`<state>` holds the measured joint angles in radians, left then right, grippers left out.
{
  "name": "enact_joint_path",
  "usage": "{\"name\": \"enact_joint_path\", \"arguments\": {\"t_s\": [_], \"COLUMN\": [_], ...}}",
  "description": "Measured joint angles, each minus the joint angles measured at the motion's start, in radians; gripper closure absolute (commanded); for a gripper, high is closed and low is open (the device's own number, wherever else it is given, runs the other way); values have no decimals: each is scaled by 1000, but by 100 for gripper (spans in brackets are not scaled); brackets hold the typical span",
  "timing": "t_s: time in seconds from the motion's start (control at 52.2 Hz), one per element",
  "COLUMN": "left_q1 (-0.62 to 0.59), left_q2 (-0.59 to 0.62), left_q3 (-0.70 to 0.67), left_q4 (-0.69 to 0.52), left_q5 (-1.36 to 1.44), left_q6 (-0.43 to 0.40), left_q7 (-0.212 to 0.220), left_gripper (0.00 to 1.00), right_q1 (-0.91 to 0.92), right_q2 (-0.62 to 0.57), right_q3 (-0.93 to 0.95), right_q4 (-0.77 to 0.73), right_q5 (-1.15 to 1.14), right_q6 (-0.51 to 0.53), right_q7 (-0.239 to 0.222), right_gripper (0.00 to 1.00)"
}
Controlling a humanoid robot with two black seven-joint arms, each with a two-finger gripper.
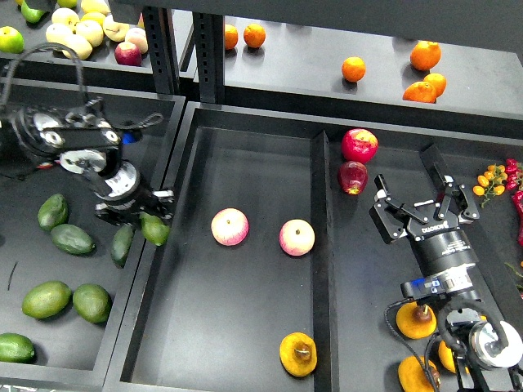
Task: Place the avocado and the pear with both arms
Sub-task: 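Carry the avocado into the avocado bin and open the left gripper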
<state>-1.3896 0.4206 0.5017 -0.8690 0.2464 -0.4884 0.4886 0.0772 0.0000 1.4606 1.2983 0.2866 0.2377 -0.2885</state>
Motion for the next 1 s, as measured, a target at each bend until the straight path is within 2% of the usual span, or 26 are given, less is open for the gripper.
{"name": "enact_joint_path", "arguments": {"t_s": [0.134, 0.345, 0.767, 0.997], "left_q1": [27, 106, 281, 330], "left_q2": [76, 121, 80, 42], "left_q3": [-22, -67, -205, -244], "left_q4": [21, 52, 187, 242], "left_q5": [10, 18, 124, 151], "left_q6": [0, 0, 0, 0], "left_q7": [0, 0, 0, 0], "left_gripper": [76, 74, 71, 69], "right_q1": [18, 52, 54, 53], "right_q2": [0, 0, 0, 0], "right_q3": [14, 44, 47, 48], "right_q4": [1, 1, -1, -1], "right_q5": [1, 3, 3, 3], "right_q6": [-1, -15, -16, -15], "right_q7": [1, 1, 0, 0], "right_gripper": [1, 1, 1, 1]}}
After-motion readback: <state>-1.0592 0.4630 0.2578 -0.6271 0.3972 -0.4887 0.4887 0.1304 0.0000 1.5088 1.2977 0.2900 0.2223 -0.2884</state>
